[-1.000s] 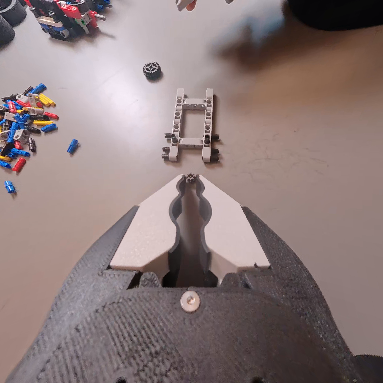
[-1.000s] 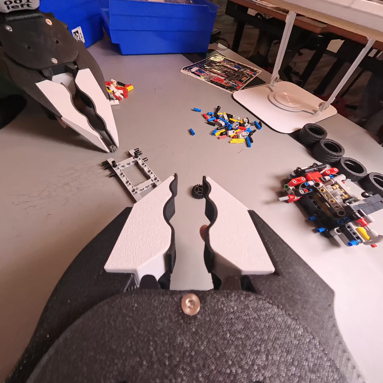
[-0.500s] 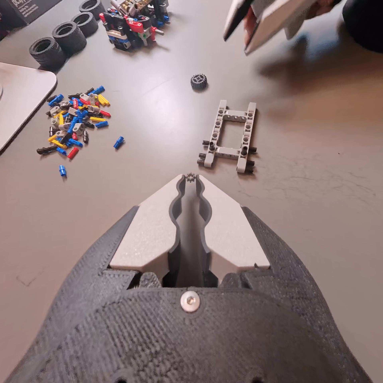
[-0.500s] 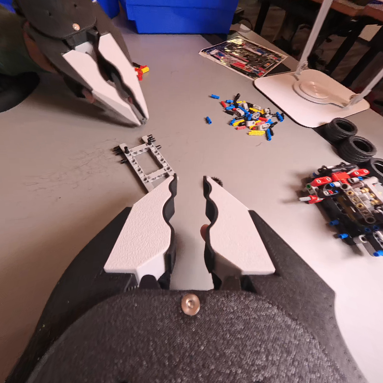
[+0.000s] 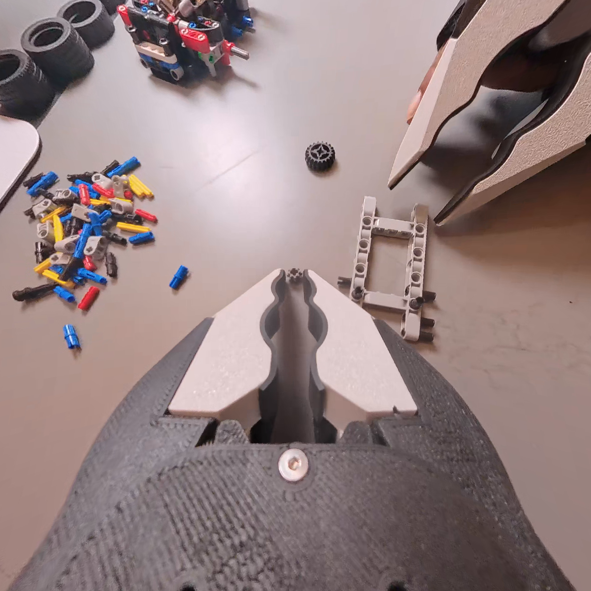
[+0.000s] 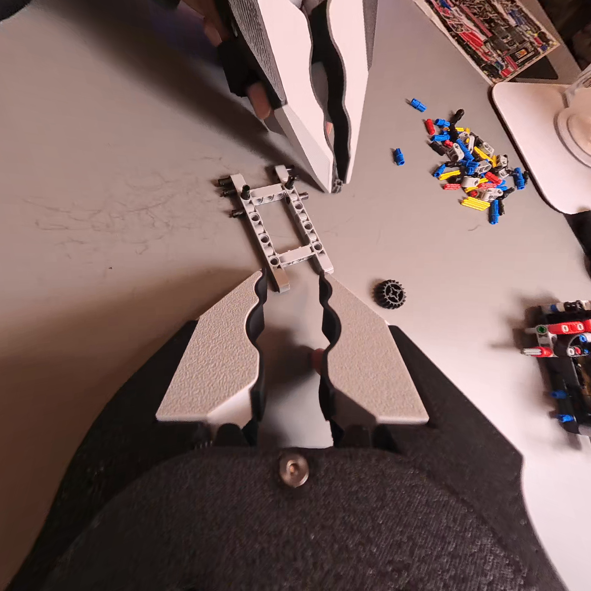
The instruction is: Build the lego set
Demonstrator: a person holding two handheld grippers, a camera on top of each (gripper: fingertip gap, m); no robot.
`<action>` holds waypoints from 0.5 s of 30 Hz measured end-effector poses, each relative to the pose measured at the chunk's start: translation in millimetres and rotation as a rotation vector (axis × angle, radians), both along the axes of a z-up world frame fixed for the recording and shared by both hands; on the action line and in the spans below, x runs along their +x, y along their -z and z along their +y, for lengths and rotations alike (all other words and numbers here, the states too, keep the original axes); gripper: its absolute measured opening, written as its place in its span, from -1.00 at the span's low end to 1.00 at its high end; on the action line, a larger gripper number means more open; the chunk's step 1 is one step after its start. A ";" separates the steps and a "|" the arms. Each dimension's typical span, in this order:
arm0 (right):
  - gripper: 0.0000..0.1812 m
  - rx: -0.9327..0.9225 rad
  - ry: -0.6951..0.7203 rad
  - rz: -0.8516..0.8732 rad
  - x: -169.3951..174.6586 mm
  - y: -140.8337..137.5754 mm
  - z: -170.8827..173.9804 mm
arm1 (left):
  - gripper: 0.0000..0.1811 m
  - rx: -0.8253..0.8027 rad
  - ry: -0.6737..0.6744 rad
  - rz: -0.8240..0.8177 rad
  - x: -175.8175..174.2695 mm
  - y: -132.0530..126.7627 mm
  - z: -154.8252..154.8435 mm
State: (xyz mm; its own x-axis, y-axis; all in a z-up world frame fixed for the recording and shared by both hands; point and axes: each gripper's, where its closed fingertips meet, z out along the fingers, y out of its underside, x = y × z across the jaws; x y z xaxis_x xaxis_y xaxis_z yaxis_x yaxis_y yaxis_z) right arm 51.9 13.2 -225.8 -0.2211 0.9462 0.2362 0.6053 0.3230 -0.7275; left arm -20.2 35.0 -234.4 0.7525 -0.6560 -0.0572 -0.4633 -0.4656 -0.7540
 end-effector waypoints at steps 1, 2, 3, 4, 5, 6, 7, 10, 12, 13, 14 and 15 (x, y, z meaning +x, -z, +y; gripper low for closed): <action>-0.67 0.002 -0.002 0.003 0.1 -0.1 0.2 | -0.88 0.004 0.000 0.004 0.9 -0.1 1.2; -0.67 0.002 -0.004 0.006 0.2 -0.3 0.4 | -0.84 0.009 -0.004 0.008 0.5 -0.4 2.4; -0.68 -0.003 -0.004 0.011 0.3 -0.7 0.5 | -0.78 0.018 -0.016 0.009 -1.2 -1.7 4.1; -0.68 -0.015 -0.002 0.019 0.4 -1.7 0.5 | -0.73 0.035 -0.031 0.000 -3.5 -5.3 5.8; -0.68 -0.035 0.005 0.031 0.6 -3.3 1.0 | -0.71 0.059 -0.048 -0.021 -6.1 -11.1 7.6; -0.68 -0.055 0.018 0.053 0.3 -6.6 2.9 | -0.69 0.083 -0.067 -0.048 -9.4 -18.3 9.2; -0.67 -0.074 0.040 0.087 -0.6 -11.9 7.0 | -0.68 0.111 -0.095 -0.075 -14.2 -26.4 10.9; -0.67 -0.131 0.129 0.215 -1.7 -33.8 26.9 | -0.64 0.193 -0.197 -0.158 -31.9 -53.2 8.1; -0.69 -0.159 0.201 0.298 -0.2 -47.1 44.9 | -0.61 0.242 -0.260 -0.232 -40.5 -70.4 -3.9; -0.70 -0.161 0.234 0.326 0.5 -51.5 54.5 | -0.60 0.262 -0.289 -0.266 -43.7 -77.3 -11.2; -0.70 -0.160 0.260 0.345 0.2 -54.6 63.6 | -0.59 0.278 -0.316 -0.293 -46.1 -82.8 -18.7; -0.71 -0.161 0.274 0.349 -1.7 -55.7 71.1 | -0.58 0.289 -0.337 -0.314 -47.4 -86.8 -26.4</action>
State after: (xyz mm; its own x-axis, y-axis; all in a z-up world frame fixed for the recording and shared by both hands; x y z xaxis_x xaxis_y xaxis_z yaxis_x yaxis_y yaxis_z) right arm 50.1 84.3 -170.2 0.1087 0.9893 0.0973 0.3633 0.0516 -0.9303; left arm -67.5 8.6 -147.6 0.9284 -0.3664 0.0623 -0.0557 -0.3028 -0.9514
